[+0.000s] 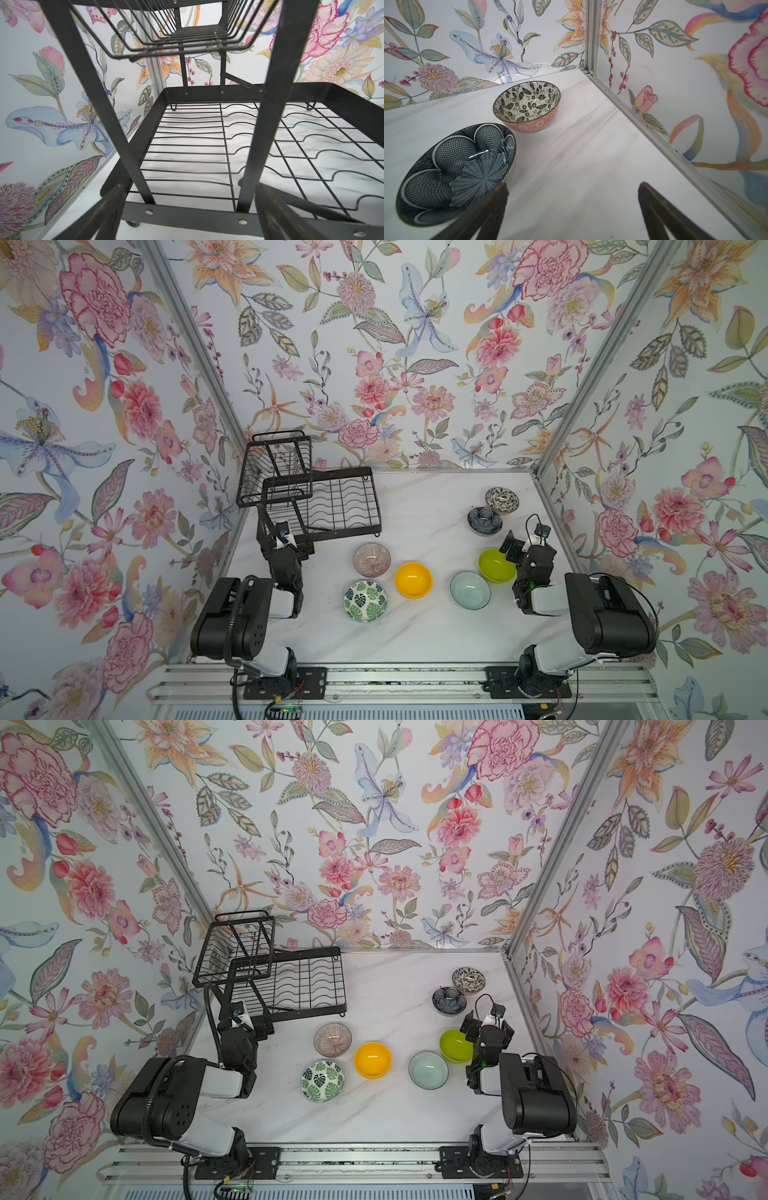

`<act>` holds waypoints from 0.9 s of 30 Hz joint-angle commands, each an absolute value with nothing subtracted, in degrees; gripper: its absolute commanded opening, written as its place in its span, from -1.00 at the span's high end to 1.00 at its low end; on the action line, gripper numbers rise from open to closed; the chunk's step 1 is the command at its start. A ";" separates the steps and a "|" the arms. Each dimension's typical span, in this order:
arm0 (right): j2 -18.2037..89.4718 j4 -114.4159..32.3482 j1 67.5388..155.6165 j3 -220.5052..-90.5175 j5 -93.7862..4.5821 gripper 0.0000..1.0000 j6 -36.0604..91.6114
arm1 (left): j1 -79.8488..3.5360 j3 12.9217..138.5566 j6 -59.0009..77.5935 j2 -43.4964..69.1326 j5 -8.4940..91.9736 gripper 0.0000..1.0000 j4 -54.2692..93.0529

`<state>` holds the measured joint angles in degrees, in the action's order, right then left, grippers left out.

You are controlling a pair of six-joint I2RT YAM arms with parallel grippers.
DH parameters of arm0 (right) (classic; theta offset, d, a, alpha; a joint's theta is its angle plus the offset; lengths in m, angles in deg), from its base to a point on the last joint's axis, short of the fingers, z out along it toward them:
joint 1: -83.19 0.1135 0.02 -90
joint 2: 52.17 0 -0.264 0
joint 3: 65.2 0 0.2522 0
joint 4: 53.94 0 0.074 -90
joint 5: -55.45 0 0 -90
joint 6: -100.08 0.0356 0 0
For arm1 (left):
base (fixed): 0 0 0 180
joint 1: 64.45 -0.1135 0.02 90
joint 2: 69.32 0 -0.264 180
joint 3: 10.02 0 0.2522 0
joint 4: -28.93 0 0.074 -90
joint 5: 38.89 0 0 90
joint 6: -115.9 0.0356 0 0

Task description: Load the bowls into the dish rack

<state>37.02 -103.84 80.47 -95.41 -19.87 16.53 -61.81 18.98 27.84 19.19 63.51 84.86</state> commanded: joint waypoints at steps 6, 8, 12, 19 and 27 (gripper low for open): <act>36.43 -103.88 80.18 -95.58 -20.31 -0.98 16.93 | -61.55 19.38 28.10 19.84 64.34 -0.98 85.66; 36.52 -103.95 80.21 -95.60 -20.31 -0.98 16.93 | -61.55 19.36 28.10 19.84 64.36 -0.98 85.66; 36.43 -103.82 80.21 -95.60 -20.31 -0.98 16.95 | -61.55 19.36 28.10 19.87 64.38 -0.98 85.66; 36.43 -103.86 80.21 -95.58 -20.29 -0.98 16.96 | -63.38 19.57 27.06 19.80 59.60 -0.98 84.24; 36.58 -103.53 80.54 -95.86 -20.68 -0.98 16.45 | -63.39 19.93 27.45 19.80 59.03 -0.98 83.71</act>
